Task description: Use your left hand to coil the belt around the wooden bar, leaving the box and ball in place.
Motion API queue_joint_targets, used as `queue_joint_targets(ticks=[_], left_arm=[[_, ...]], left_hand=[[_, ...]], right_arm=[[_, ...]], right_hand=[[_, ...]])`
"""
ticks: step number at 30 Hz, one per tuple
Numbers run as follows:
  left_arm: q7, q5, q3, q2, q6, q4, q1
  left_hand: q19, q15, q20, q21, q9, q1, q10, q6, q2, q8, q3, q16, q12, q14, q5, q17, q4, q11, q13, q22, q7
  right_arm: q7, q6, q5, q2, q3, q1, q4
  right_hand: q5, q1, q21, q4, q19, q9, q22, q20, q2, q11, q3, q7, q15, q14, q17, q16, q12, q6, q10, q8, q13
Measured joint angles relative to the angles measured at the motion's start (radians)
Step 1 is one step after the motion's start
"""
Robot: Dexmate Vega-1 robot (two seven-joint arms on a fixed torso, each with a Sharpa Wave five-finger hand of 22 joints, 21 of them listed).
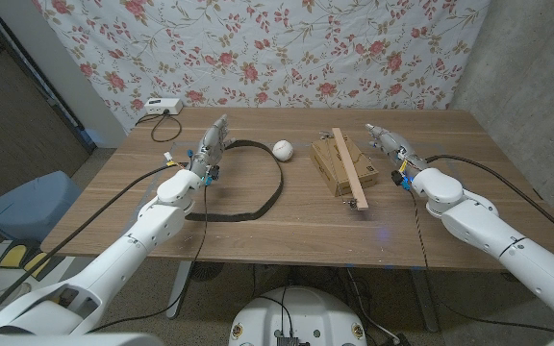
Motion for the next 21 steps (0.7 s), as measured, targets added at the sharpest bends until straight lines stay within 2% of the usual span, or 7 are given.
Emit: queue_joint_targets(ticks=[4,5,8,11,16,21], left_arm=[[-0.004,0.001,0.003,0.000,0.001,-0.001,-0.002],[-0.005,0.002,0.004,0.000,0.001,-0.002,-0.003],[-0.007,0.003,0.007,-0.001,0.002,-0.003,-0.004],[-0.011,0.004,0.010,-0.002,0.003,-0.003,-0.006],[-0.018,0.005,0.014,-0.003,0.004,-0.003,-0.011],[-0.026,0.005,0.018,-0.005,0.004,0.002,-0.016]], left_hand=[[-0.002,0.003,0.002,0.000,0.000,0.000,-0.006,0.000,0.000,0.007,0.000,0.000,0.000,0.003,0.000,0.000,0.000,0.006,0.000,0.000,0.000],[-0.002,0.003,0.006,0.000,0.000,0.000,-0.006,0.000,0.000,0.007,0.000,0.004,0.000,0.003,0.000,0.000,0.000,0.006,0.000,0.000,0.000],[0.000,0.003,0.011,0.000,0.000,-0.005,-0.006,0.000,-0.005,0.007,0.000,0.007,0.000,0.003,0.000,0.000,0.000,0.006,0.000,0.000,0.000],[0.000,0.003,0.011,0.000,0.000,-0.005,-0.006,0.000,-0.006,0.007,0.000,0.007,0.000,0.003,0.000,0.000,0.000,0.005,0.000,0.000,0.000],[0.000,0.007,0.011,-0.004,0.000,-0.005,-0.006,0.000,-0.006,0.007,0.000,0.007,0.000,-0.001,0.000,0.000,0.000,0.006,0.000,0.000,0.000],[0.000,0.007,0.011,-0.004,0.000,-0.005,-0.006,0.000,-0.006,0.007,0.000,0.007,0.000,-0.001,0.000,0.000,0.000,0.005,0.000,0.000,0.000]], right_arm=[[-0.018,-0.051,-0.015,-0.041,0.011,-0.029,-0.062],[-0.025,-0.073,-0.020,-0.057,0.016,-0.041,-0.086],[-0.040,-0.108,-0.030,-0.080,0.024,-0.059,-0.123],[-0.056,-0.143,-0.040,-0.104,0.032,-0.080,-0.163],[-0.090,-0.233,-0.063,-0.152,0.047,-0.116,-0.252],[-0.113,-0.320,-0.081,-0.188,0.054,-0.138,-0.321]], right_hand=[[0.000,0.010,0.000,-0.011,0.004,0.000,0.000,0.004,-0.010,0.000,0.000,0.002,-0.003,0.007,0.002,0.000,0.000,0.002,0.000,0.007,0.005],[0.000,0.012,0.000,-0.019,0.010,0.000,0.000,0.005,-0.012,0.004,0.001,0.004,-0.002,0.010,0.004,0.000,0.000,0.004,0.004,0.008,0.005],[0.000,0.039,0.008,-0.040,0.031,0.000,0.000,0.008,-0.024,0.014,0.001,0.024,0.000,0.037,0.005,0.005,0.006,0.024,0.021,0.008,0.005],[0.000,0.051,0.008,-0.047,0.046,0.000,0.000,0.010,-0.030,0.023,0.000,0.037,0.003,0.054,0.005,0.008,0.008,0.038,0.037,0.014,0.005],[0.000,0.067,0.016,-0.061,0.079,0.000,0.000,0.018,-0.041,0.025,0.000,0.032,0.010,0.115,0.005,0.025,0.008,0.043,0.050,0.014,0.005],[0.000,0.074,0.016,-0.065,0.082,0.000,0.002,0.021,-0.047,0.020,-0.002,0.024,0.010,0.137,0.009,0.029,0.008,0.035,0.055,0.007,0.005]])
